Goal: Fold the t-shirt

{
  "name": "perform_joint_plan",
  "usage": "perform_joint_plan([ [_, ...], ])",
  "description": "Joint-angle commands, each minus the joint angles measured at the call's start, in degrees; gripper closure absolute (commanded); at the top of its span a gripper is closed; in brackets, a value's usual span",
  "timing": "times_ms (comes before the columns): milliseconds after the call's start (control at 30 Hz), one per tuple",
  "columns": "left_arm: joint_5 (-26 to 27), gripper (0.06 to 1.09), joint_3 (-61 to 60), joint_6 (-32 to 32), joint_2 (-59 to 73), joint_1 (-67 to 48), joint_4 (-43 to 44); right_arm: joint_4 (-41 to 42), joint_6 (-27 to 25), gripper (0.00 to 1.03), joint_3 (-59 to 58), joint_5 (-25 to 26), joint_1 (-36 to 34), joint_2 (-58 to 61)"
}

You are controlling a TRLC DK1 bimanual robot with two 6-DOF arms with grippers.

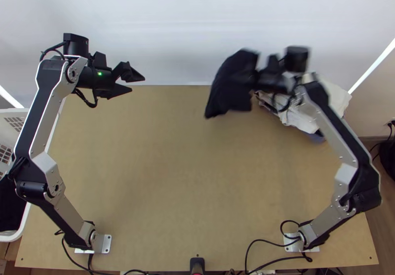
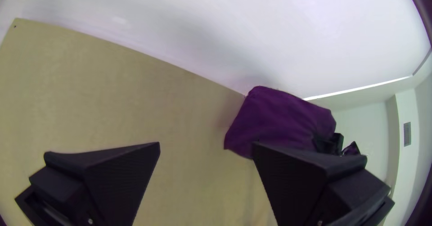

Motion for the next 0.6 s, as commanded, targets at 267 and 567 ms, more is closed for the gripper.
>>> perform_joint_plan([
  [267, -0.16, 0.1, -2.82, 0.87, -3.04, 0.87, -0.42, 1.87, 8.88, 1.0, 17.94, -3.2, -14.38, 6.84],
  [567, -0.16, 0.1, -2.73, 0.87, -3.21, 1.05, -0.24, 1.87, 11.43, 1.0, 25.23, -4.43, -18.95, 12.38],
])
